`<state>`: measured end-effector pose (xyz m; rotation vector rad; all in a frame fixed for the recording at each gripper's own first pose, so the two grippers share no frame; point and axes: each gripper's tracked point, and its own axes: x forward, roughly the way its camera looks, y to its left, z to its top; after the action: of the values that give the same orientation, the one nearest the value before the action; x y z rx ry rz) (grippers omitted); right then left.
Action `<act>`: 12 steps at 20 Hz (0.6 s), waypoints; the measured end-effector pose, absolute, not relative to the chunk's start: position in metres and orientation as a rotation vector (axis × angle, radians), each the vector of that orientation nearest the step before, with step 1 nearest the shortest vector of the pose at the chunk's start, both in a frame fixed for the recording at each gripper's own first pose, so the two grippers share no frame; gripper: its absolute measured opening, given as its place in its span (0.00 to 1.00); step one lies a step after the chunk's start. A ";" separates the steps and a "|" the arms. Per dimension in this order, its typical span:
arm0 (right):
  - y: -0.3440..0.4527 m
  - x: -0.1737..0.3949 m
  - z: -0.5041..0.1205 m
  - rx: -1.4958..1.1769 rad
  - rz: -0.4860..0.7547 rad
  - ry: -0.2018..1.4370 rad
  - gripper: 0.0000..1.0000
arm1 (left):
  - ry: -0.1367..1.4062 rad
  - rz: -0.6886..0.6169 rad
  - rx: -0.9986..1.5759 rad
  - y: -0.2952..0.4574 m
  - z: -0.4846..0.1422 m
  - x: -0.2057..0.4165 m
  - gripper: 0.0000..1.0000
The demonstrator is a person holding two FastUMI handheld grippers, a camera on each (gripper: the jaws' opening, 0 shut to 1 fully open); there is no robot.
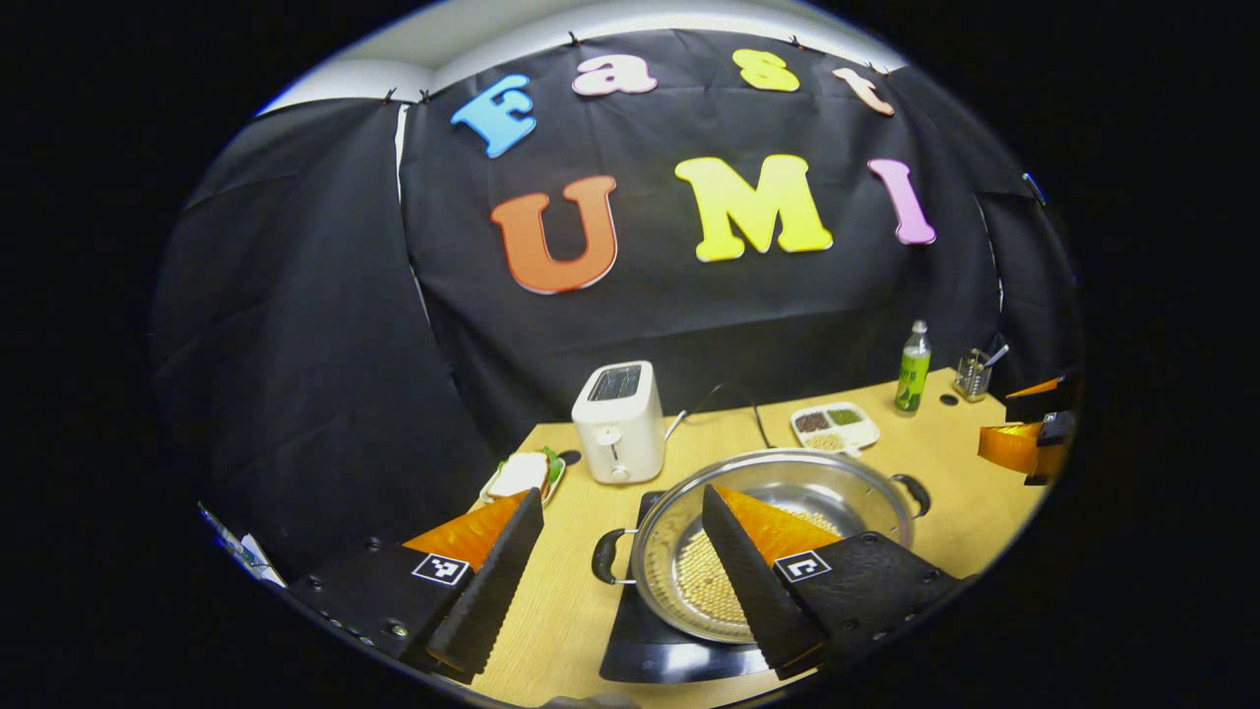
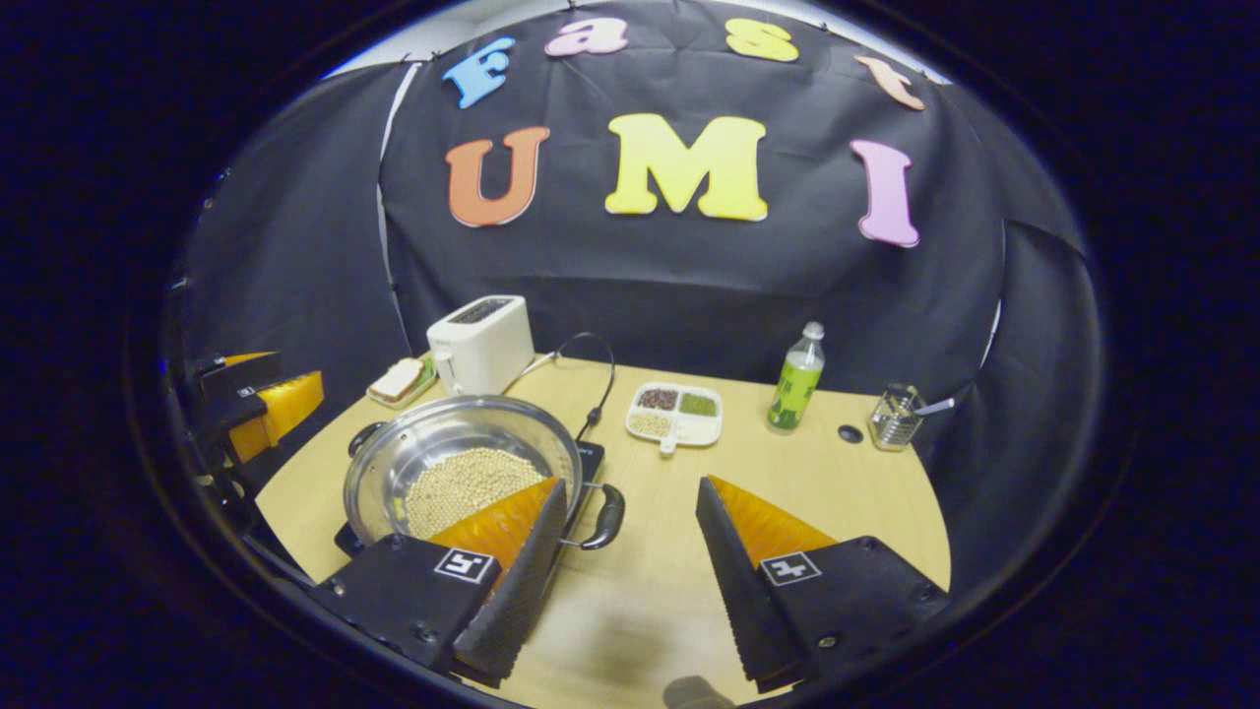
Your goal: First push the handle of the pot to place it horizontally, then grasp the pot with both hands and set it on the induction cooktop.
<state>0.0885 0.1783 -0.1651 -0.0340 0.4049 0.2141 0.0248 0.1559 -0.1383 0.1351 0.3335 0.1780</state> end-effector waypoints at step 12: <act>-0.007 -0.019 -0.036 0.027 0.146 0.144 1.00 | 0.131 0.139 0.095 -0.032 -0.014 -0.041 0.96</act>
<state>-0.0193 -0.0071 -0.0361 0.0269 0.1443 0.1461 -0.0411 -0.0323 -0.0143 0.0950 0.1311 0.1390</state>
